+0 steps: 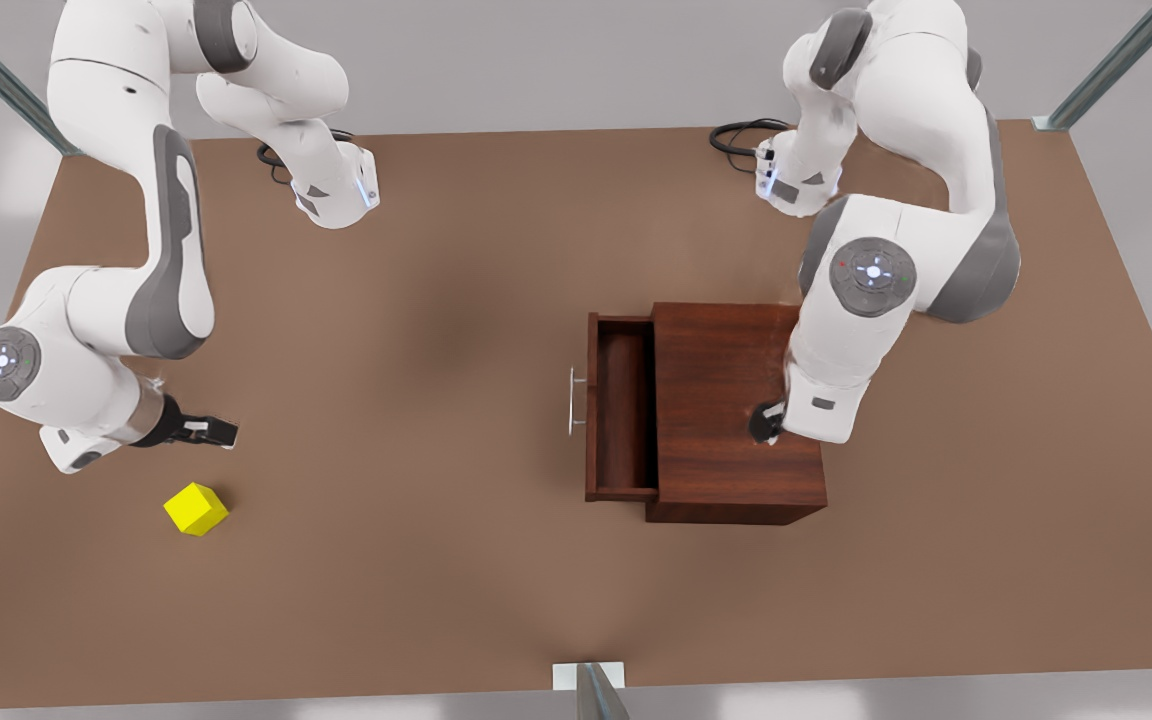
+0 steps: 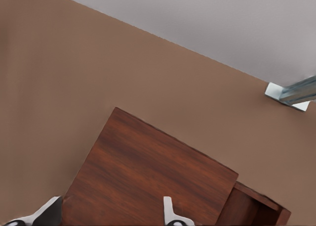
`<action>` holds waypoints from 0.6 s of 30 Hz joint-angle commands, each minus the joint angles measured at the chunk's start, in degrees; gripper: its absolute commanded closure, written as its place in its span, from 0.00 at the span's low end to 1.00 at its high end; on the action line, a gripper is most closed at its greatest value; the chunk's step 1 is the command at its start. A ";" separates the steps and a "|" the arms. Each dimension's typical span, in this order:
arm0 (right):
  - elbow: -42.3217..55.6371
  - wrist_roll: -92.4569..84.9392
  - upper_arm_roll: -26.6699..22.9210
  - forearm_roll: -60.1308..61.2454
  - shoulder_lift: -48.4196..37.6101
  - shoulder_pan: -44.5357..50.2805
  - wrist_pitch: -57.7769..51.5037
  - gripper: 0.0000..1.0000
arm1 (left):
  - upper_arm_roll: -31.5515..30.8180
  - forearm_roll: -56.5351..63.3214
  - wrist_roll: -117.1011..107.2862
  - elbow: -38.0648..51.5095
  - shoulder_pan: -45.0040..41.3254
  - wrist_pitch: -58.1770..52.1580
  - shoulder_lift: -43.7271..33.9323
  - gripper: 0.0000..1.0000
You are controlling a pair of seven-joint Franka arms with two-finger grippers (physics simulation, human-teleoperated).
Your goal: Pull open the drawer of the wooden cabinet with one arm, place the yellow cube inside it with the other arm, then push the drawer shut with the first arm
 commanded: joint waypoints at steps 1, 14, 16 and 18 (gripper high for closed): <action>1.94 29.71 -0.09 2.05 2.54 -2.51 1.14 0.00 | 0.37 -8.95 44.04 -27.07 7.04 7.47 -19.54 0.00; 6.33 53.61 0.00 5.58 14.41 -6.73 13.97 0.00 | 1.78 -8.70 46.61 -27.38 8.19 8.91 -18.25 0.00; 6.07 54.85 0.44 5.58 15.55 -8.93 13.88 0.00 | 2.22 -8.78 45.64 -27.29 8.19 7.77 -18.95 0.00; 5.81 54.40 0.61 5.66 16.52 -9.63 13.44 0.00 | 3.72 -9.14 45.82 -26.94 8.19 0.83 -20.18 0.00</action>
